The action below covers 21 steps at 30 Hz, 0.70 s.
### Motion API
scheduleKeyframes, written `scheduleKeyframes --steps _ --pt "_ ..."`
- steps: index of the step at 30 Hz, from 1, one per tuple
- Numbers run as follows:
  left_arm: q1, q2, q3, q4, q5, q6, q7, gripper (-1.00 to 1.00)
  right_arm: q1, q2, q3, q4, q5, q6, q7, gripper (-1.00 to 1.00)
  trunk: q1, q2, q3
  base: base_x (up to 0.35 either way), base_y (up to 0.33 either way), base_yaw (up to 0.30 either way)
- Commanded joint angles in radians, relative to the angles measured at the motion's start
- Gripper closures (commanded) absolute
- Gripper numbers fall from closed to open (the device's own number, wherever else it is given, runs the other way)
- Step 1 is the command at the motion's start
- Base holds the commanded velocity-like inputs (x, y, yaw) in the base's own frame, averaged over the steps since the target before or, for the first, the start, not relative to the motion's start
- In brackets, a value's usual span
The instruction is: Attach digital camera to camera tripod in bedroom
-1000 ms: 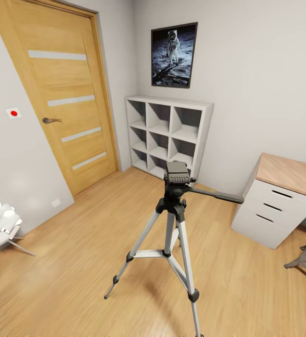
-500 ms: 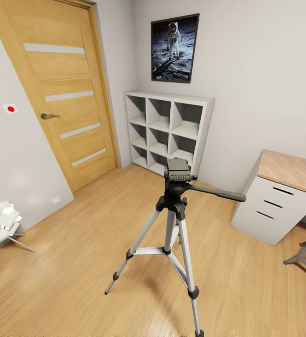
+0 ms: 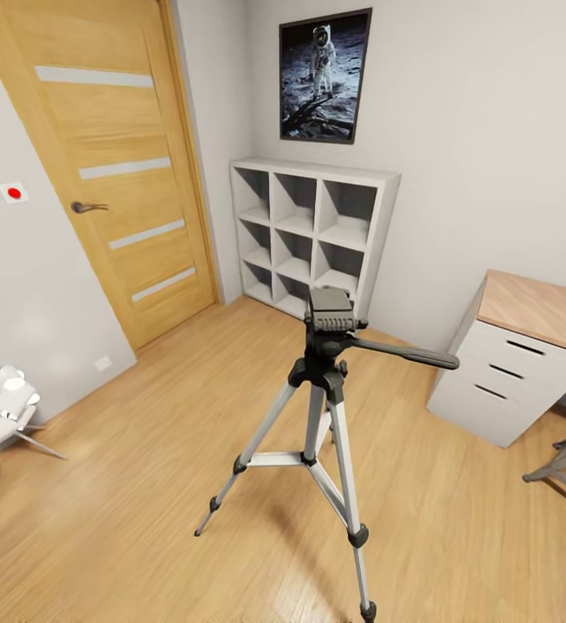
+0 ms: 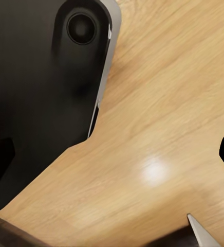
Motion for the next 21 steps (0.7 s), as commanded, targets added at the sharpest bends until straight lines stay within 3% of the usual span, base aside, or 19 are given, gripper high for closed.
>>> scheduleKeyframes --steps 1,21 --pt "0.0 0.0 -0.008 -0.001 0.005 0.001 0.004 1.0 -0.001 -0.001 -0.008 0.002 0.008 -0.005 0.001 -1.0 0.0 -0.002 -0.003 0.0 0.0 0.0" --pt "0.0 0.0 -0.009 -0.001 0.005 0.001 0.004 1.0 -0.001 -0.003 -0.008 0.003 0.008 -0.005 0.001 -1.0 0.0 -0.002 -0.036 0.0 0.0 0.0"
